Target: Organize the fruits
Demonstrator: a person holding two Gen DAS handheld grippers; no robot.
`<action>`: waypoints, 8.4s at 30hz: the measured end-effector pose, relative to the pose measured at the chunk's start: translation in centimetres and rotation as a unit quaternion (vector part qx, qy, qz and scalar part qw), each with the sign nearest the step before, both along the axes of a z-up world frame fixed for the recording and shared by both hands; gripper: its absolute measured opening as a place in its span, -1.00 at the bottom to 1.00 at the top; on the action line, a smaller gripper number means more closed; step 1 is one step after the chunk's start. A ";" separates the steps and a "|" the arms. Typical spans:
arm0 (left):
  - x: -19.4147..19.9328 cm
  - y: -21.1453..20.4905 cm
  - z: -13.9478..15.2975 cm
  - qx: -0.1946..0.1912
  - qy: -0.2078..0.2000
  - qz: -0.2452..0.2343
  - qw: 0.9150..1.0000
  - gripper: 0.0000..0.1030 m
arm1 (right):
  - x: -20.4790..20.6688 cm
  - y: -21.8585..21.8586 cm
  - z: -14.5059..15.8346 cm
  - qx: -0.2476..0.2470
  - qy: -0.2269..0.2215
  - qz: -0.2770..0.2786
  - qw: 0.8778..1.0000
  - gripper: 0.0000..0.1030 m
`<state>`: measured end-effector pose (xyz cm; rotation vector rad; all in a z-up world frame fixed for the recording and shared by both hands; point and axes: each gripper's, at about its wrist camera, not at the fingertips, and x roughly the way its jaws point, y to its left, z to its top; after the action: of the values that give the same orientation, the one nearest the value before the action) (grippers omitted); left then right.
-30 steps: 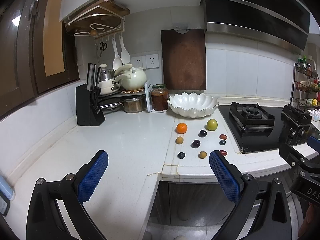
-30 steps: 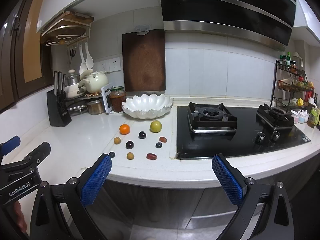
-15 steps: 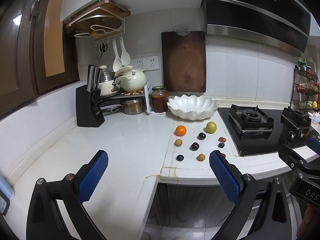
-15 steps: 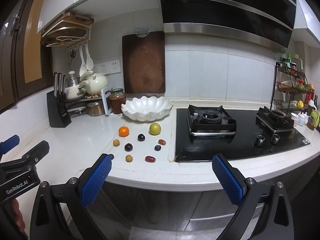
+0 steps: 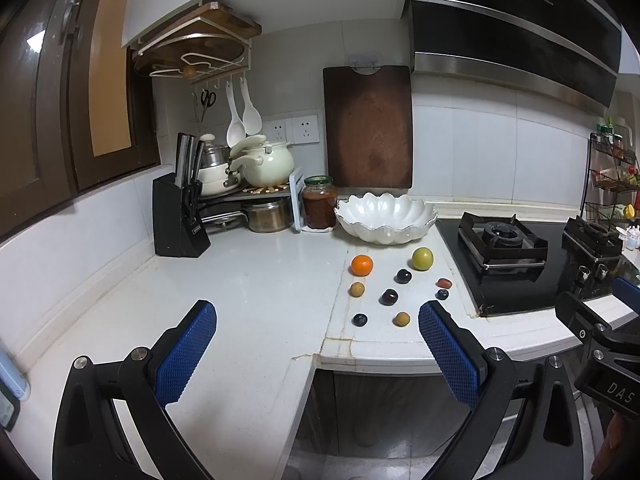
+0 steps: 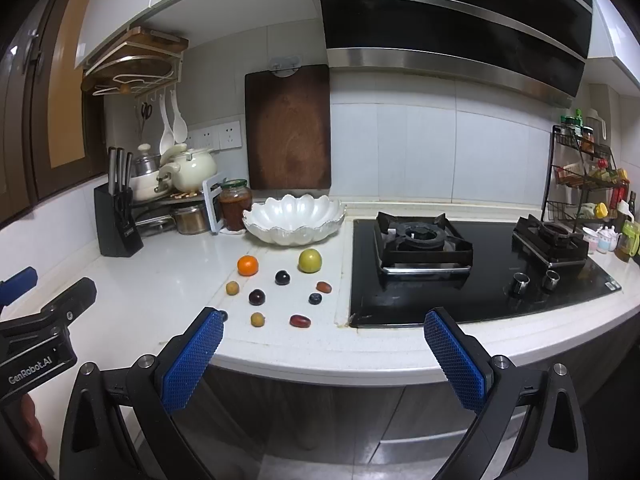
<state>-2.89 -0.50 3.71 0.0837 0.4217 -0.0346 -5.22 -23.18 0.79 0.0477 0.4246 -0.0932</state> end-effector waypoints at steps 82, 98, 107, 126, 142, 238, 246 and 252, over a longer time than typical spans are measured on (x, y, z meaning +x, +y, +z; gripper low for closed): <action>23.3 -4.8 -16.6 -0.013 0.248 -0.101 0.964 -0.30 | 22.7 1.2 -14.8 0.042 0.219 0.013 0.975 -0.18; 23.4 -5.0 -16.1 -0.020 0.242 -0.109 0.964 -0.55 | 22.9 1.2 -14.5 0.037 0.210 0.028 0.977 -0.40; 24.0 -5.0 -13.6 -0.029 0.216 -0.111 0.970 -0.55 | 23.1 1.3 -12.4 0.032 0.178 0.038 0.983 -0.40; 27.7 -5.8 -5.9 -0.036 0.107 -0.112 0.987 -0.55 | 26.8 0.7 -5.0 0.014 0.063 0.054 0.996 -0.40; 33.3 -6.0 -0.8 -0.033 0.033 -0.130 0.990 -0.55 | 32.7 0.3 0.1 -0.005 -0.001 0.026 1.000 -0.40; 46.3 -10.4 3.4 0.040 0.091 -0.071 0.992 0.74 | 48.7 -3.0 3.5 -0.011 0.157 0.079 0.984 0.05; 41.5 -8.2 5.2 0.006 0.076 -0.082 0.994 0.74 | 43.7 -2.2 5.7 -0.006 0.123 0.080 0.989 0.05; 38.6 -7.0 5.3 0.003 0.071 -0.084 0.994 0.74 | 40.2 -1.3 6.4 -0.021 0.097 0.081 0.992 0.05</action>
<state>35.67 -7.49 9.03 0.1228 0.5564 -0.2054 34.93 -24.51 7.22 -0.0385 0.6185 0.0538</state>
